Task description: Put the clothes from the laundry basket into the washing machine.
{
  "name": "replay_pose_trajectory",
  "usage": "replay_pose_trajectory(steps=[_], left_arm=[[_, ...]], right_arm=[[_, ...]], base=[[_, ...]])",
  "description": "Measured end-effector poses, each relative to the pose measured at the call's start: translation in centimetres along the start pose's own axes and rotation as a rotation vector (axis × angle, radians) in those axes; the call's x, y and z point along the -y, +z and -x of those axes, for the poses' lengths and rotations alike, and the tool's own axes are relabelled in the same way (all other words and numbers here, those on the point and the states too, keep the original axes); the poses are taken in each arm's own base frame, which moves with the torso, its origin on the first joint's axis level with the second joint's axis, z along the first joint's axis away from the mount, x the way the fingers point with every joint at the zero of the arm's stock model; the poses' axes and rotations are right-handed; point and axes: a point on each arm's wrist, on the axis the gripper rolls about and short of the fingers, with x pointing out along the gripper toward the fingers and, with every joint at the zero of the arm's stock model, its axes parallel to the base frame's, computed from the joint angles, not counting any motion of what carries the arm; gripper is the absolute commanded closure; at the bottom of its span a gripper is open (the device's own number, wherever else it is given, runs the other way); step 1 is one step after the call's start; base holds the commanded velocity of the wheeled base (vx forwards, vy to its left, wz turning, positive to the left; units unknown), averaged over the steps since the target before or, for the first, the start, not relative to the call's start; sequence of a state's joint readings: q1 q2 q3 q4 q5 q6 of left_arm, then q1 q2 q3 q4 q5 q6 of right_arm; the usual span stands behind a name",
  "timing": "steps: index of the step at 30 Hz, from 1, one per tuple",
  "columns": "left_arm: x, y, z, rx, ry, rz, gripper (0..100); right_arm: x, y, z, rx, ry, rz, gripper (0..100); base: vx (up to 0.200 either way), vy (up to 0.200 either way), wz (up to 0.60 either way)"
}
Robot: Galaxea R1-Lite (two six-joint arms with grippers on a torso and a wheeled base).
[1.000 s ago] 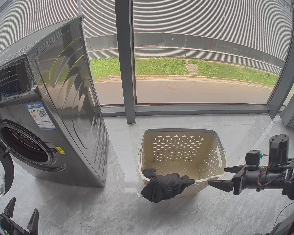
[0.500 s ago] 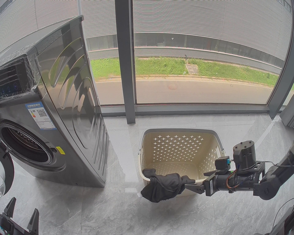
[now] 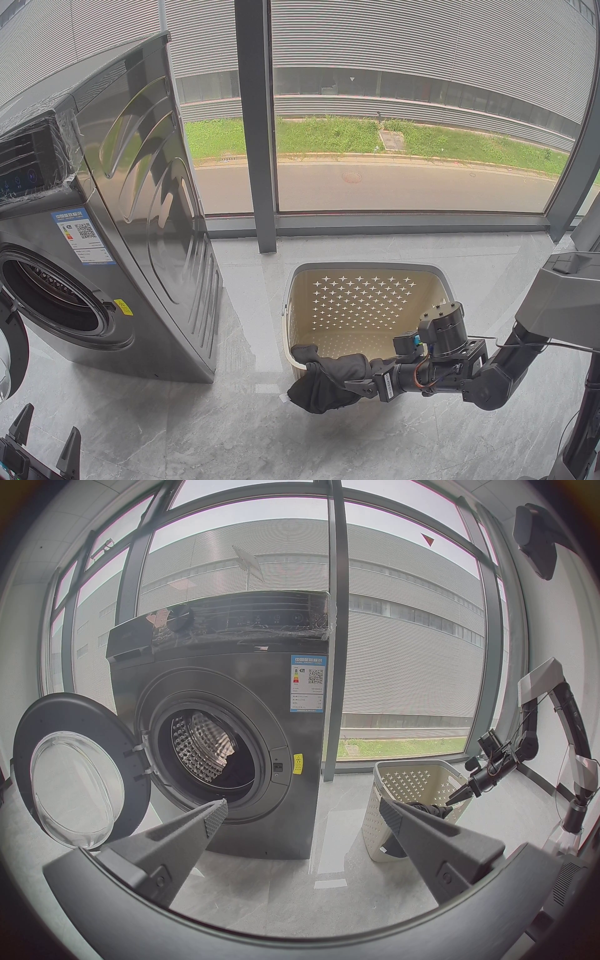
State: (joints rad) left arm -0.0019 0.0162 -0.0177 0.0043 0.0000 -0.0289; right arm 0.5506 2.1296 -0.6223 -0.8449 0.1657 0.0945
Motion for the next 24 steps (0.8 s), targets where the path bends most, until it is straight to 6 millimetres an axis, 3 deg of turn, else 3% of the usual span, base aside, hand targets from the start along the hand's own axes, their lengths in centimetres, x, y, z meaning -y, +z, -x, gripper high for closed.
replay_pose_trajectory(steps=[24], left_arm=[[0.0, 0.0, 0.0, -0.001, -0.003, 0.0, 0]], right_arm=[[0.5, -0.7, -4.8, 0.038, 0.05, 0.106, 0]], base=[[0.0, 0.0, 0.0]])
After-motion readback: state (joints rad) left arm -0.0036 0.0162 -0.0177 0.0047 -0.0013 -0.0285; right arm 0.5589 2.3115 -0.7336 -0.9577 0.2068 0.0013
